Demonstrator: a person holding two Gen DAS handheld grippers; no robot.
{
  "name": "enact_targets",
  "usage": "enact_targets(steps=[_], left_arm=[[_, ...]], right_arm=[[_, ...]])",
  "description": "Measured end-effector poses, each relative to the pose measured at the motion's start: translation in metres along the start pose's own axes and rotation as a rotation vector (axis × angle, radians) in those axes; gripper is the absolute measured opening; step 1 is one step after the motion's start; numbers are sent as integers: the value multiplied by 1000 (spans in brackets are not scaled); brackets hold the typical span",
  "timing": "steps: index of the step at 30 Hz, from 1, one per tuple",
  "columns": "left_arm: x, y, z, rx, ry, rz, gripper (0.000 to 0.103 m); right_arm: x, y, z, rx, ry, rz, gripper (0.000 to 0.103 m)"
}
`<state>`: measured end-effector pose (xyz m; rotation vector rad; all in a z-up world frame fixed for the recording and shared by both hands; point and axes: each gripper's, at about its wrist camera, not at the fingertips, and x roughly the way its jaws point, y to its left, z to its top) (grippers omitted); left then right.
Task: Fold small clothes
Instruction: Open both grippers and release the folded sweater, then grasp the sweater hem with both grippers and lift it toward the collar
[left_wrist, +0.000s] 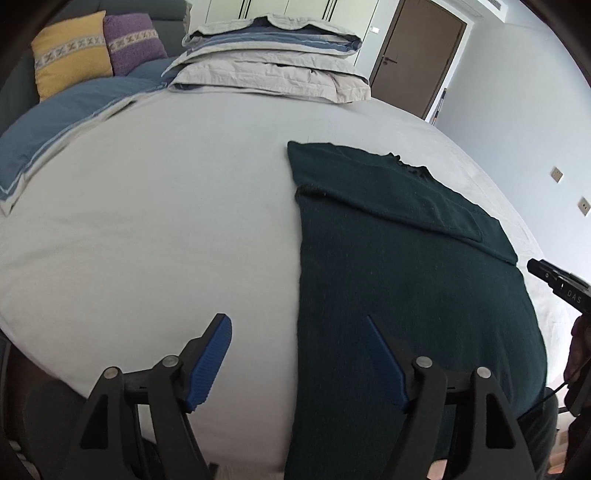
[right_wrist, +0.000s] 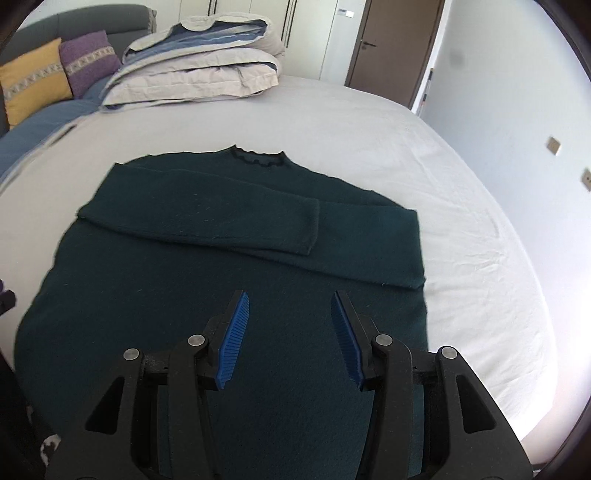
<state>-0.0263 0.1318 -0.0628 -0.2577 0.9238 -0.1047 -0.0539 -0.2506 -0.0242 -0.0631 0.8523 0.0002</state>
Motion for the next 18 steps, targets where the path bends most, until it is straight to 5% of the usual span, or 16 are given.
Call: enact_targets(steps=[7,13,18], left_arm=[[-16,31,-43,-90,157,-122,72],[-2,25,-73,-62,265,-168,67],[8,20,-81,-21,258,-199,65]], right_arm=[[-52,-43,-74,83,41,269,45],[-67,-101,-134,294,78,389,45],[-62,-139,-166,441,69,464,45]])
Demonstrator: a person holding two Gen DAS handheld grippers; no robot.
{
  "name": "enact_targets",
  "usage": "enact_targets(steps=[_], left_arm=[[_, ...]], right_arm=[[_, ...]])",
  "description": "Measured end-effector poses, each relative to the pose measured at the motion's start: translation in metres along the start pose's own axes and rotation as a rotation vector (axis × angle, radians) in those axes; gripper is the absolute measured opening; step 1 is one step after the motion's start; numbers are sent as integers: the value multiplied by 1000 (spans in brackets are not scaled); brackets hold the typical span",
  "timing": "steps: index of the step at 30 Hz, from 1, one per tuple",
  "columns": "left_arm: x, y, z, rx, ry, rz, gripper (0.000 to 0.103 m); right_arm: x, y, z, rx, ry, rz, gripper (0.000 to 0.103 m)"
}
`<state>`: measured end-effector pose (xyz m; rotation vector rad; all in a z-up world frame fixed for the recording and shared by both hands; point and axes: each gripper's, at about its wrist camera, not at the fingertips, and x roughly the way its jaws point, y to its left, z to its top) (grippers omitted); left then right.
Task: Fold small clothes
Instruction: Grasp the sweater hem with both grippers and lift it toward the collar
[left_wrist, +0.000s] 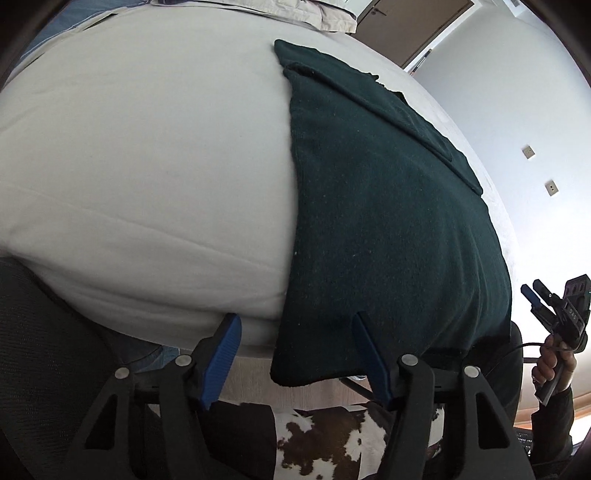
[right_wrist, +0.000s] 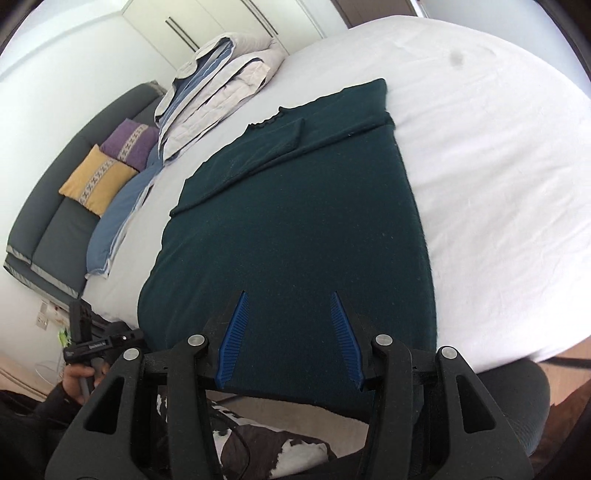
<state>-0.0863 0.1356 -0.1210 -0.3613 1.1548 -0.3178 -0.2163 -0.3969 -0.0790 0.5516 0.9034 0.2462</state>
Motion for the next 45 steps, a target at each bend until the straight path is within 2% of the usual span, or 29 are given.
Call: enact_targets(steps=[6,8,9,12,16,19,23,25,29,38,44,45], left_arm=[[2,-1,1,36,27,-40,64],[2,2,0,36,55,-87,50],[5,2,-1,39,78,-102,38],[9,5,-2,49,104,-109,37],[10,22,2,-31,126,-201,37],[10,26,4,-63,136,-235,35],[10,27,5,-68,136,-227,27],[10,26,6,-77,132,-235,16],[10,26,6,-93,130,-228,8],[-1,18,3,-44,109,-140,5],[-9,17,3,-23,91,-127,4],[-9,16,3,-19,91,-127,4]], right_arm=[[5,-25,-9,49,13,42,45],[5,-32,-10,67,10,46,45],[5,-34,-10,74,8,48,45],[6,-38,-12,83,7,46,45],[12,-35,-12,80,22,46,45],[11,-36,-13,85,29,42,45],[4,-43,-13,106,23,7,45],[-2,-50,-12,126,14,-15,45],[-3,-63,-10,138,46,-88,45],[22,-61,-8,92,198,-179,43],[40,-41,-13,12,310,-239,43],[43,-38,-15,-6,327,-245,40]])
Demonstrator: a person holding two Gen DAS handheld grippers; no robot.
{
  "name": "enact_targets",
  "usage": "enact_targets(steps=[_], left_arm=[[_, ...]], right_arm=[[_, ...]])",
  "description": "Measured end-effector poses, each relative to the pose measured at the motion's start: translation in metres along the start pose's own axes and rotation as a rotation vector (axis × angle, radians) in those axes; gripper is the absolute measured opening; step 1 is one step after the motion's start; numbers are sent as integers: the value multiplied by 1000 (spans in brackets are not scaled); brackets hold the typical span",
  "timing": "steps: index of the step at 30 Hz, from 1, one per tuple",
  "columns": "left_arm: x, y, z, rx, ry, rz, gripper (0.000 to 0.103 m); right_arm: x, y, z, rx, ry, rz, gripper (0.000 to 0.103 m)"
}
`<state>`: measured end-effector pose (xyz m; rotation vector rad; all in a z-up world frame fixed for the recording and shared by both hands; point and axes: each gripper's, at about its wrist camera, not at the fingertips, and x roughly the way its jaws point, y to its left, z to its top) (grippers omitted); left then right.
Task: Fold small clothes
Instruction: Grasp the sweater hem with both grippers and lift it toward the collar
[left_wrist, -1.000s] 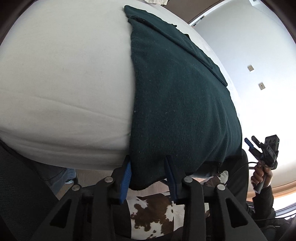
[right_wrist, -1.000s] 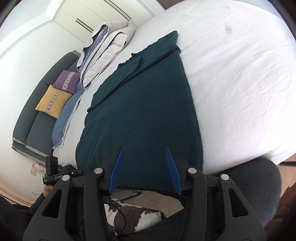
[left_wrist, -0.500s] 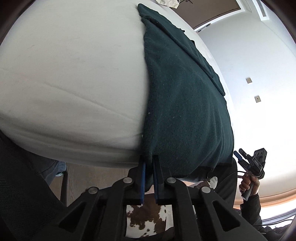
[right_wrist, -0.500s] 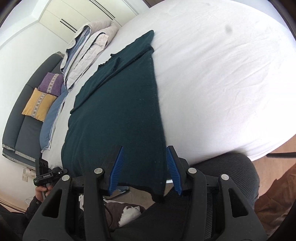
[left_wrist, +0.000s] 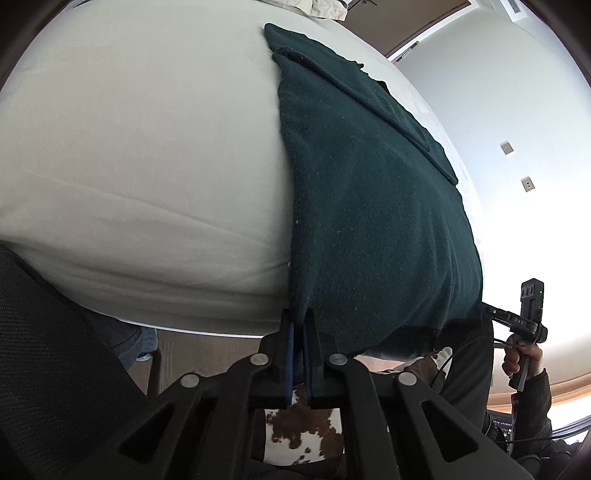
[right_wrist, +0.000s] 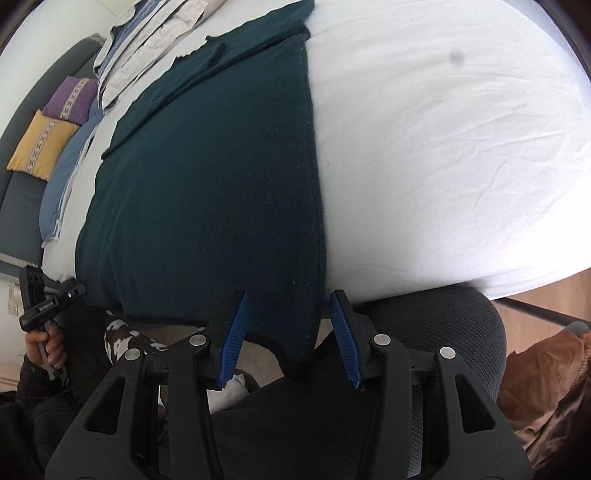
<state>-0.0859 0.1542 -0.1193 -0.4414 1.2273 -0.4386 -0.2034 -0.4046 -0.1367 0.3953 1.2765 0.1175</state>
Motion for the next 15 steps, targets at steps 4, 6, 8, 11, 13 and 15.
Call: enact_targets(steps=[4,6,8,11,13,15], left_arm=[[-3,-3,0,22,-1,8,4],[-4,-6,0,33,-1,11,4],[-7,-8,-1,45,-1,18,4],[-14,-13,0,59,-8,15,4],[-21,-15,2,54,-22,-10,4],[-29,-18,6,40,-42,-52,4]], right_arm=[[7,4,-1,-17,11,-14,22],[9,1,-2,2,5,-9,9],[7,3,-5,6,-11,-1,7],[-6,0,-9,27,-71,79,6],[-21,1,-10,49,-135,167,6],[-34,5,-9,65,-192,228,6]])
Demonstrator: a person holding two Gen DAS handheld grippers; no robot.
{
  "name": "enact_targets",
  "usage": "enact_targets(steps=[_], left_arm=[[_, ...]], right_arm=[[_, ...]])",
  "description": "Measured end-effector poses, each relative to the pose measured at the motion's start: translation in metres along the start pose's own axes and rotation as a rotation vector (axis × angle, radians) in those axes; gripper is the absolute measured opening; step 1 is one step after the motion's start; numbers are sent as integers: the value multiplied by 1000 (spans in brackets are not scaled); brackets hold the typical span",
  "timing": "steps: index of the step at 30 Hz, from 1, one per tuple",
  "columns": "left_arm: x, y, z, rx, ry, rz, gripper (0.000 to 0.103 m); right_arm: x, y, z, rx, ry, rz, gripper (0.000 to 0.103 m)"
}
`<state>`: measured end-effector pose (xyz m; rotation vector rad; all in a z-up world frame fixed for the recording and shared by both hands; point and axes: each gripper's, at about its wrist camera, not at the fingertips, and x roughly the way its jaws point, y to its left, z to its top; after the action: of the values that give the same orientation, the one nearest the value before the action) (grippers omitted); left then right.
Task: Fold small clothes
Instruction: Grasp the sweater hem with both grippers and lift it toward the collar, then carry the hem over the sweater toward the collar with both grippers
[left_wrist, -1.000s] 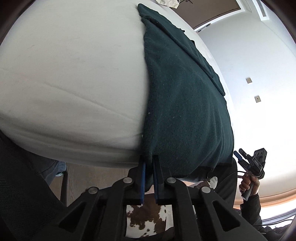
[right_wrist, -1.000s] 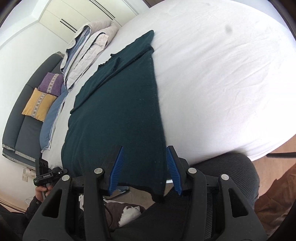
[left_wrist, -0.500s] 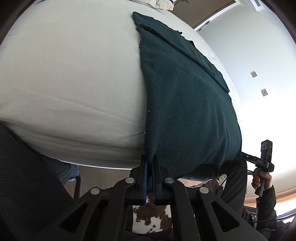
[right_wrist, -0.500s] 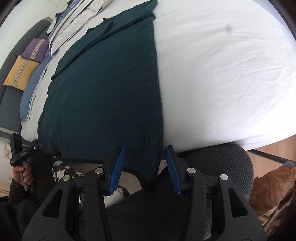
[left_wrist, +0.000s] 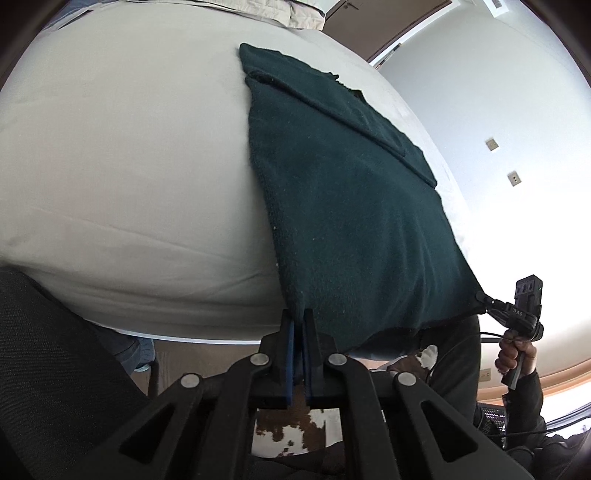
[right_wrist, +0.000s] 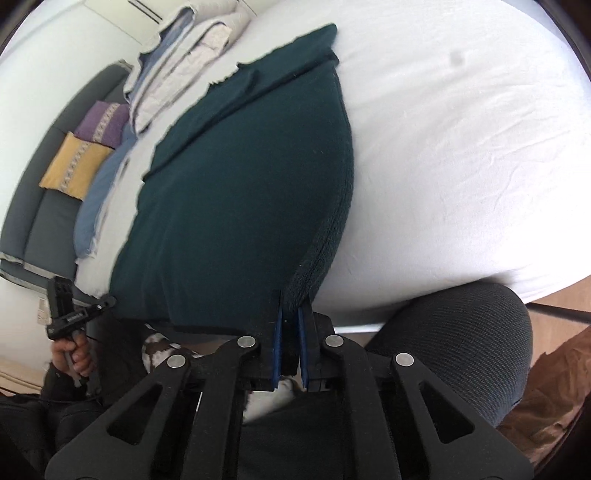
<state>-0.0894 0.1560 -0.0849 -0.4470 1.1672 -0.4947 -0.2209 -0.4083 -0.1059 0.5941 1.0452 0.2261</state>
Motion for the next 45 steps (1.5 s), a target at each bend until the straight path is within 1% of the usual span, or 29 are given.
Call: enact_targets(steps=[4,8,12,17,23,29,39,43,45], left_arm=[[-15,-5,10,-32,-52,-81,4],[-27,-5,21,-91,-107,-163,4],[-41,-2,34,-160,-164,-241,4],[-49,2,51,-220,-213,-301,4],[-47,0,80,-257,-253,-350,4],[-36,-1,117,-278,-278,-362,4],[-9,20,191,-359,-320,-368,4],[10,29,226,-400,-323,-374,4],[19,31,243,-404,-322,-364,4]], right_arm=[[-14,9,13,35,-83,101,6],[-21,14,28,69,-165,210,6],[-22,23,43,89,-221,260,6],[-25,24,69,110,-271,298,6],[-23,29,107,120,-316,307,6],[-12,23,147,155,-358,308,6],[24,3,233,223,-425,288,6],[46,-5,267,240,-430,270,6],[61,-7,285,248,-424,254,6]])
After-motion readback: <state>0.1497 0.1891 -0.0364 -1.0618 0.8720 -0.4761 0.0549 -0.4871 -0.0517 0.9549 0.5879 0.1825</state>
